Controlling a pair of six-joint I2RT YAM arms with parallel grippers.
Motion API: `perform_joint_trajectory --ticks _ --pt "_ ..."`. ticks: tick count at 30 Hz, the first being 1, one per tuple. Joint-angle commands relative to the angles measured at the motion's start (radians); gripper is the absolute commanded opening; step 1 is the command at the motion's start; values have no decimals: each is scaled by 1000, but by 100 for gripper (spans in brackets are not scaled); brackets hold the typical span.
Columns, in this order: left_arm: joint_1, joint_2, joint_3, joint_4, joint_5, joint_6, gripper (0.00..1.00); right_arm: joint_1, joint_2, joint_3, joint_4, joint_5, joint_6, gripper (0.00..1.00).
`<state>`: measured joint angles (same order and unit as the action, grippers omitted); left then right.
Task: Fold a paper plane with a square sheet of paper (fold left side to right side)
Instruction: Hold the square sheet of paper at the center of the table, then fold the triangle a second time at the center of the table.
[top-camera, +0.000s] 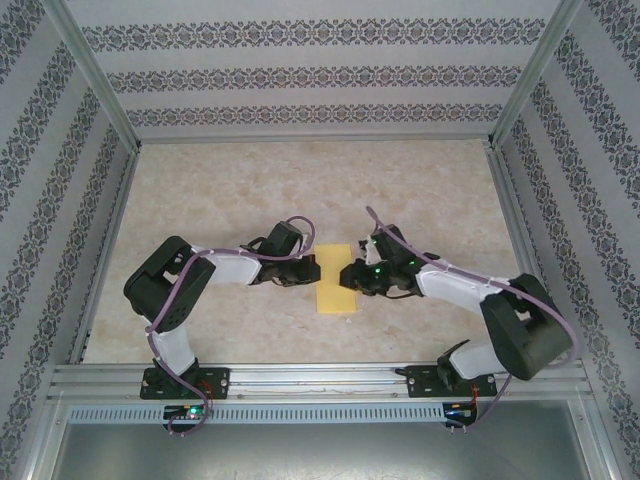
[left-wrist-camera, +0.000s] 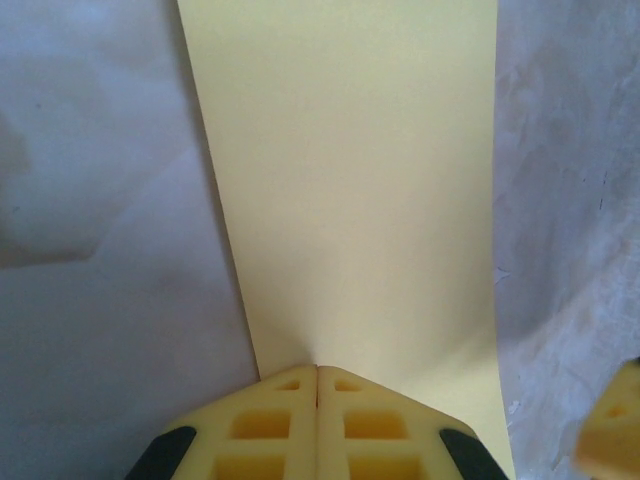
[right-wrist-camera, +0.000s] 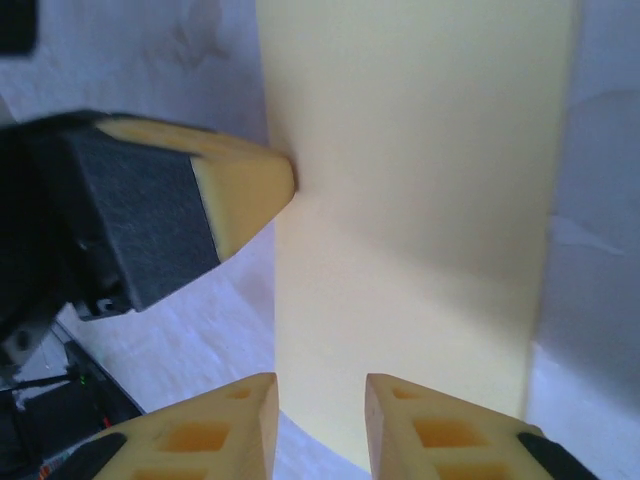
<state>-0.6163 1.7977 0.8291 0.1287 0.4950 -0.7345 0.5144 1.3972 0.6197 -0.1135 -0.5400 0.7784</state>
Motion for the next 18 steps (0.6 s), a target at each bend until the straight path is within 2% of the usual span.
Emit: perform_joint_trajectory --ticks 1,8,18 --pt "-17 -1 -34 -54 -33 8 0 -40 -35 -25 -138 -24 -55 30" --pt "-21 -1 -39 -46 -35 4 0 -47 -74 -117 -123 -47 -26 40" --pt "-25 0 -41 -43 -36 0 0 -29 -31 -139 -34 -99 14 40"
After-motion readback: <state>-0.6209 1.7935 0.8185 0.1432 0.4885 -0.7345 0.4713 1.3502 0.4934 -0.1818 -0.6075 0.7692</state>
